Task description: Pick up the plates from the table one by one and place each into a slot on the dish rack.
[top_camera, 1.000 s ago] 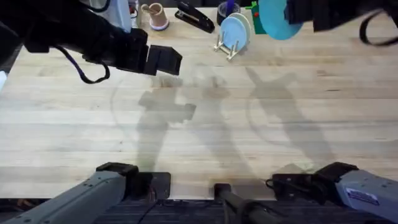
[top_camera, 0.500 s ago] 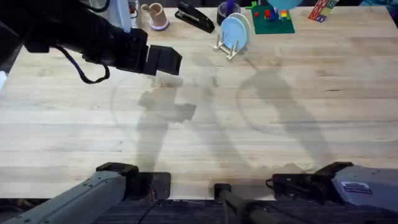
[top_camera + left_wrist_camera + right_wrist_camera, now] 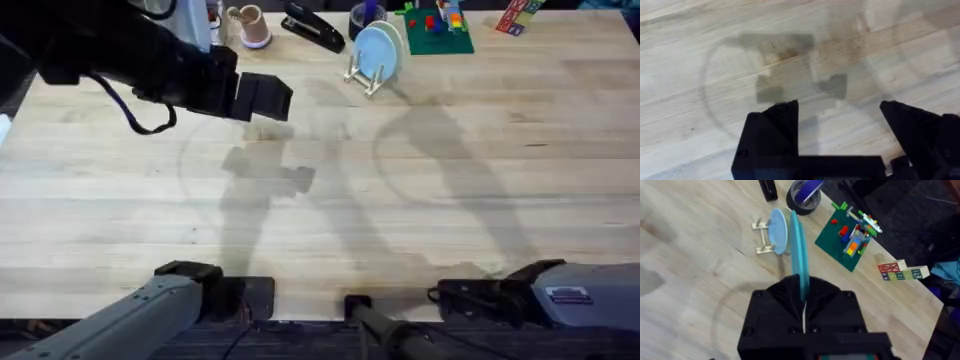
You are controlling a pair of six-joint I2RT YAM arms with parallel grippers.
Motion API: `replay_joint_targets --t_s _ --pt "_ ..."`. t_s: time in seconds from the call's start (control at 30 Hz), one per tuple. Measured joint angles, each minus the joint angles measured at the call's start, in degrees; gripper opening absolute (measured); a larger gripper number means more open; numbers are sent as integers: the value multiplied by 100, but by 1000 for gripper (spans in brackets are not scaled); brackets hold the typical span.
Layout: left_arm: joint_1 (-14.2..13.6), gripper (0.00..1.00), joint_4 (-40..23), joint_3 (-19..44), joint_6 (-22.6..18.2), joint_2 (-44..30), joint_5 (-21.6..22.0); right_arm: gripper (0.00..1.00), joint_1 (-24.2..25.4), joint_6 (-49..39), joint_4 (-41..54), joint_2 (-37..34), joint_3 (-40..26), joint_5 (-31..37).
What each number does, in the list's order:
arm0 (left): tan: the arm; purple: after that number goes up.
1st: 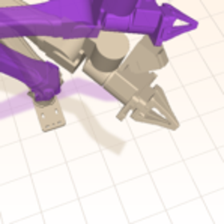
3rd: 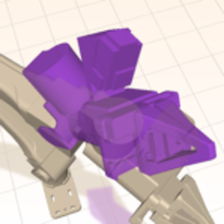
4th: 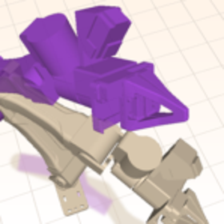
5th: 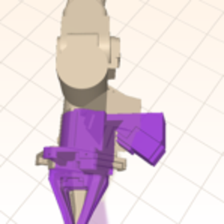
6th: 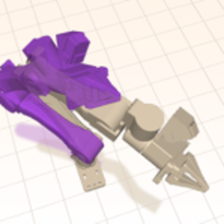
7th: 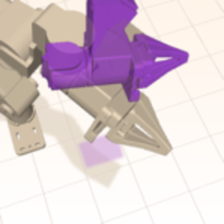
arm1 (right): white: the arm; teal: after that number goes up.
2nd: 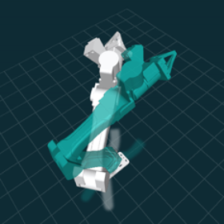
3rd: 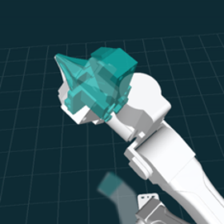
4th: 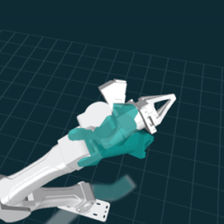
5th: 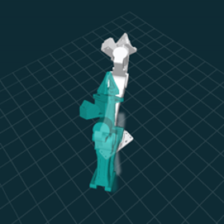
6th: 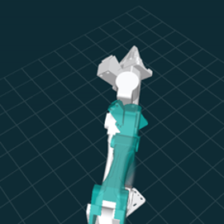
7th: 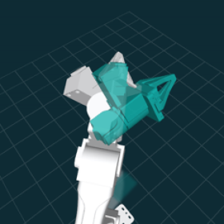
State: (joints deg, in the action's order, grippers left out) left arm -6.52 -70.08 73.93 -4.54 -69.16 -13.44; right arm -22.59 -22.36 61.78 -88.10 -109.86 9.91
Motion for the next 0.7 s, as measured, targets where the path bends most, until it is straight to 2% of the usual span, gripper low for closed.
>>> replay_joint_targets --t_s 0.4,0.7 --pt "0 995 0 0 0 1 0 28 0 -208 -34 -50 -2 -11" --pt "0 995 0 0 0 -1 1 28 123 -298 -621 -427 -2 -372"
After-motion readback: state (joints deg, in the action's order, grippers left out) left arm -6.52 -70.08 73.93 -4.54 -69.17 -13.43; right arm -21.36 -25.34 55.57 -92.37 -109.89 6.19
